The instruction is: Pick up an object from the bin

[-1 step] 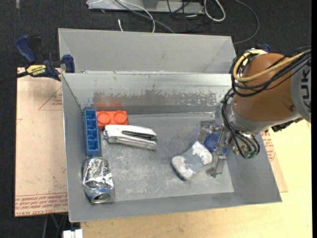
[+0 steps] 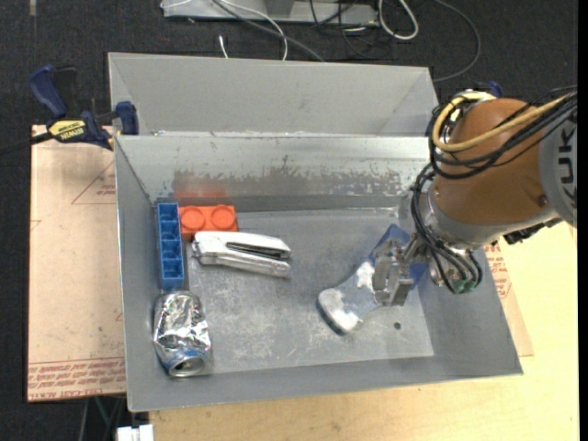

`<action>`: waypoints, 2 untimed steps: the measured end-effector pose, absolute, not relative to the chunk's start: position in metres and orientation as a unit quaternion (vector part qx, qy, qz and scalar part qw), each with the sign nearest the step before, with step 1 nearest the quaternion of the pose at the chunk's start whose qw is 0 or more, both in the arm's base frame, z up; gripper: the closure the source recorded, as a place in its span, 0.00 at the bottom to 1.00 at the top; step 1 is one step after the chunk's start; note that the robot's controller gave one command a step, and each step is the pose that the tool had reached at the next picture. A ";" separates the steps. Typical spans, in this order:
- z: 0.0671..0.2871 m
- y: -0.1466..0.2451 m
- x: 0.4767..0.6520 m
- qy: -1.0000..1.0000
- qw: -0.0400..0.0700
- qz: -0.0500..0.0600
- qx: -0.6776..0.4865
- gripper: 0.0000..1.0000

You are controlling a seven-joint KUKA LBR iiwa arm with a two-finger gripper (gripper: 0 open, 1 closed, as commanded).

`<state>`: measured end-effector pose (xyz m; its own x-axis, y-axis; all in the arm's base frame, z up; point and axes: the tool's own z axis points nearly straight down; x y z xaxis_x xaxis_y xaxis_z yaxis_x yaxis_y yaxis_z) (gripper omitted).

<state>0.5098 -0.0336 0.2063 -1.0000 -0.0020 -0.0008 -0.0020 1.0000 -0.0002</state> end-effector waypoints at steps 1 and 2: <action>0.206 -0.034 0.510 1.000 0.000 0.000 -0.001 1.00; 0.154 -0.018 0.498 1.000 -0.002 0.001 0.014 1.00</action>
Offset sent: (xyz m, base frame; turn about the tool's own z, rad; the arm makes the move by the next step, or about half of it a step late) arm -0.0110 0.0143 -0.0487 0.0327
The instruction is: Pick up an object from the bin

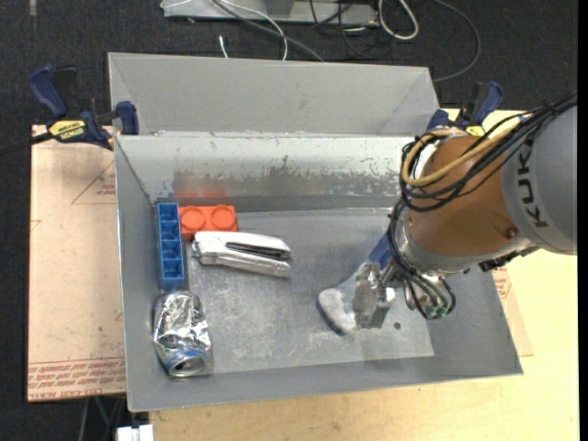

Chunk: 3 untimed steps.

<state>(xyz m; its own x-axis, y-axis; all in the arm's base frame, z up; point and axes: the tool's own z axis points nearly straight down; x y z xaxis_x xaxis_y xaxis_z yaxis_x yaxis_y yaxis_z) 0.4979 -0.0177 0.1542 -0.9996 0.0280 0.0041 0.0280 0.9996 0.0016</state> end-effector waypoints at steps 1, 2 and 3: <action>0.158 -0.019 0.495 -1.000 -0.001 0.000 -0.010 1.00; 0.170 -0.012 0.549 -0.998 -0.003 -0.001 -0.060 1.00; 0.115 -0.025 0.519 -0.999 0.001 -0.001 0.039 1.00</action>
Offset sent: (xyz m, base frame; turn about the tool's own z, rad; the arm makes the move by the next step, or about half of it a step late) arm 0.0490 0.0049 0.0149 0.0945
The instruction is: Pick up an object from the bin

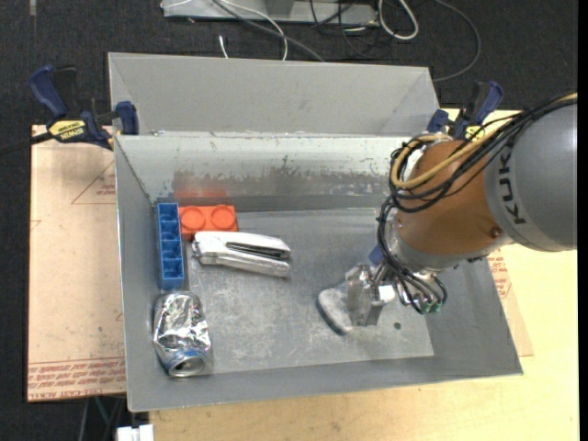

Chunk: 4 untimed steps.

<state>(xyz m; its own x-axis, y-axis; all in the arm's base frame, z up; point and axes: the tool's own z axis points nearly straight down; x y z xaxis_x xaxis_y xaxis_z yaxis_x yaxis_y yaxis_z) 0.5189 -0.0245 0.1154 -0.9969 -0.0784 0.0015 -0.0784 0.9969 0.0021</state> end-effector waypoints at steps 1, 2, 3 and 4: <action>0.108 0.007 0.528 -1.000 -0.003 -0.001 0.008 0.00; 0.108 0.007 0.528 -1.000 -0.003 -0.001 0.008 0.00; 0.108 0.007 0.528 -1.000 -0.003 -0.001 0.009 0.00; 0.108 0.007 0.528 -1.000 -0.003 -0.001 0.009 0.00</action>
Offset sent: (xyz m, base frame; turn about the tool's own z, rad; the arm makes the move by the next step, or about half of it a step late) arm 0.0000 0.0000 0.0000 0.0000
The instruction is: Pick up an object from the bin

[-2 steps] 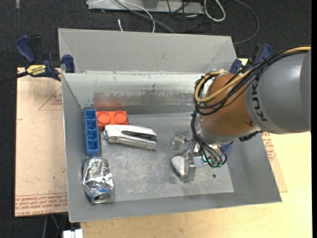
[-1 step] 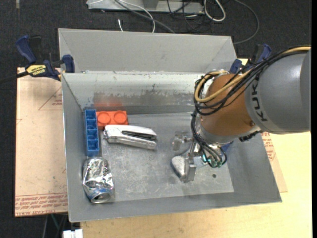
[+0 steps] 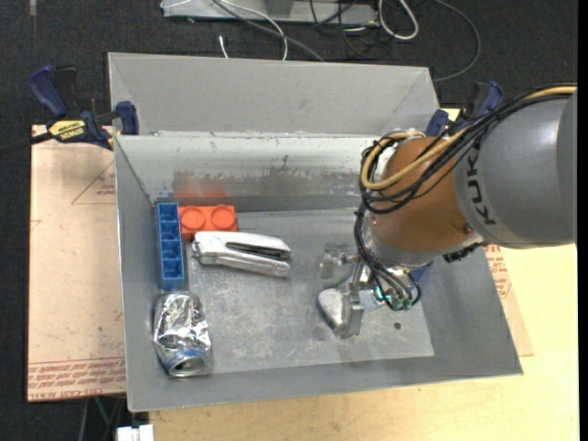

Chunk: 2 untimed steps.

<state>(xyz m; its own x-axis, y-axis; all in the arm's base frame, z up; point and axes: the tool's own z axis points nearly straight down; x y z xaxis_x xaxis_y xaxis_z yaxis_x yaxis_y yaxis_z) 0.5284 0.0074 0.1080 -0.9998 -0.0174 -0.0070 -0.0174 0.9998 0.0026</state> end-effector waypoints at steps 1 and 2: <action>0.108 0.007 0.528 1.000 0.003 0.001 -0.009 0.00; 0.108 0.007 0.528 1.000 0.003 0.001 -0.009 0.00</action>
Offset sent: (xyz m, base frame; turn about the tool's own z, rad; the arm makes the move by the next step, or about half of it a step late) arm 0.0000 0.0000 0.0000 0.0000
